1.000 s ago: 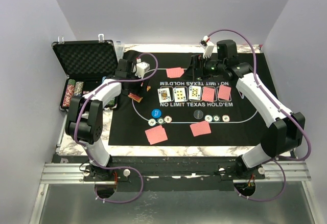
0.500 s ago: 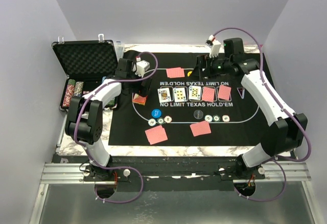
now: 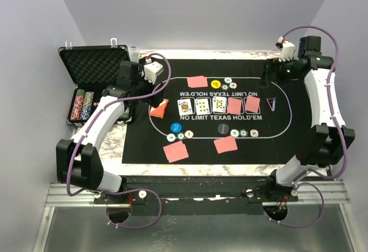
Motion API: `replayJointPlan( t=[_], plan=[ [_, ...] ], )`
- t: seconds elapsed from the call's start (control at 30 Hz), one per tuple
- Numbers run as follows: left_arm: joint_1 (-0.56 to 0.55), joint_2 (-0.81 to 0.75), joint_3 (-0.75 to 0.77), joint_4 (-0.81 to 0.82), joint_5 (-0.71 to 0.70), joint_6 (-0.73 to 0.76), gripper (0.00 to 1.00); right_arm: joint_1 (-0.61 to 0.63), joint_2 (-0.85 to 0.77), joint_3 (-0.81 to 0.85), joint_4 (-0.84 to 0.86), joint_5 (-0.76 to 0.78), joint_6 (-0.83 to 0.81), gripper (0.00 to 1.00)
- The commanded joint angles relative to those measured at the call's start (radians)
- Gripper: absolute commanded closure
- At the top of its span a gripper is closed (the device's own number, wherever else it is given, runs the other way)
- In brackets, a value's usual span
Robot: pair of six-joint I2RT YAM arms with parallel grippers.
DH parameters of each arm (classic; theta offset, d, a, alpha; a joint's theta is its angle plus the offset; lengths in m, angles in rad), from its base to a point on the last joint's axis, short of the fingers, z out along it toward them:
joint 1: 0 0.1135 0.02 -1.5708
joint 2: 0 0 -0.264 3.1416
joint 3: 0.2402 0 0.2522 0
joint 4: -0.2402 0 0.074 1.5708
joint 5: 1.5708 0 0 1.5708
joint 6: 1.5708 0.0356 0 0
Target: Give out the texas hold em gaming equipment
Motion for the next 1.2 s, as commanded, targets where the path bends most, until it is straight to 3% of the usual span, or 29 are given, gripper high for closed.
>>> replayJointPlan(
  t=[0.0, 0.23, 0.47, 0.87, 1.17],
  plan=[
    [0.006, -0.066, 0.012, -0.149, 0.02, 0.031, 0.02, -0.05, 0.016, -0.034, -0.072, 0.161, -0.156, 0.05],
    [0.012, -0.086, 0.032, -0.276, 0.151, 0.035, 0.02, -0.05, 0.091, -0.132, 0.046, 0.324, -0.266, 0.08],
    [0.013, -0.137, 0.0, -0.282, 0.148, 0.034, 0.02, -0.051, 0.198, -0.136, 0.123, 0.398, -0.292, 0.16],
    [0.015, -0.199, -0.062, -0.274, 0.122, 0.034, 0.02, -0.069, 0.314, -0.177, 0.237, 0.421, -0.323, 0.27],
    [0.015, -0.203, -0.059, -0.274, 0.114, 0.039, 0.04, -0.068, 0.383, -0.175, 0.308, 0.421, -0.353, 0.45]
  ],
)
